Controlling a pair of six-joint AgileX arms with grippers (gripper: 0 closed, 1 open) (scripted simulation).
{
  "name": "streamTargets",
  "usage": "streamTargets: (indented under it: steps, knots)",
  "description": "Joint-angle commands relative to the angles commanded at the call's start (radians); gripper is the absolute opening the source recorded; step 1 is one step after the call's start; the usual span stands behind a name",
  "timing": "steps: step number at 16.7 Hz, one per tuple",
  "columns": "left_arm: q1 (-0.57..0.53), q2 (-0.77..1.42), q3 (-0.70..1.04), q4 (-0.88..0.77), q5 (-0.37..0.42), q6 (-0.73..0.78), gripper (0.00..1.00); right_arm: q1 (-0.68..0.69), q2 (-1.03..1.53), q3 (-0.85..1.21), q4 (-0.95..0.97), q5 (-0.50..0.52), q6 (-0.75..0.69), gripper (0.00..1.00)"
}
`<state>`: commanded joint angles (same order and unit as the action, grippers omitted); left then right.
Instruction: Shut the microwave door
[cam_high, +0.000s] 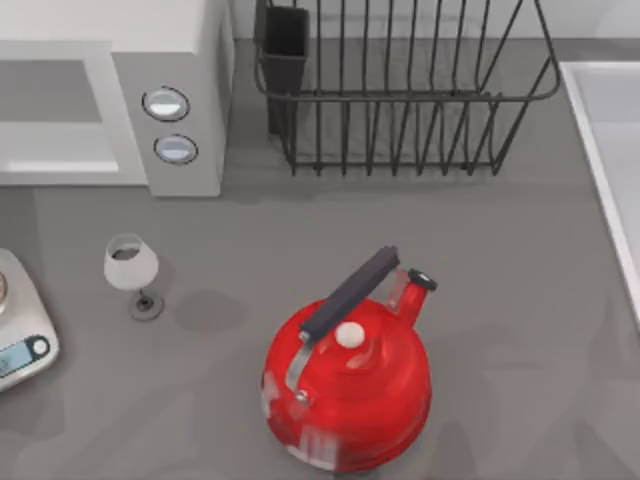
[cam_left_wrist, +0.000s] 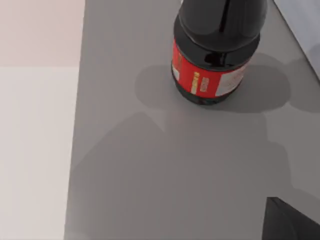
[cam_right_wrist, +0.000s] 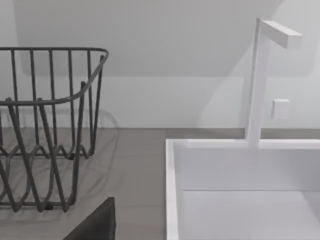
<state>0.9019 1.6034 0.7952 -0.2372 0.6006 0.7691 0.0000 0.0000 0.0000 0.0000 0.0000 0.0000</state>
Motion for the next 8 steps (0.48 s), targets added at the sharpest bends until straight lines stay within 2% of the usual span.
streamTargets:
  steps: [3, 8]
  knots:
    - [-0.063, -0.102, -0.113, 0.055, -0.032, -0.068, 0.0, 0.0, 0.0, 0.0, 0.0, 0.0, 0.0, 1.0]
    - [-0.074, -0.118, -0.133, 0.066, -0.036, -0.084, 0.0, 0.0, 0.0, 0.0, 0.0, 0.0, 0.0, 1.0]
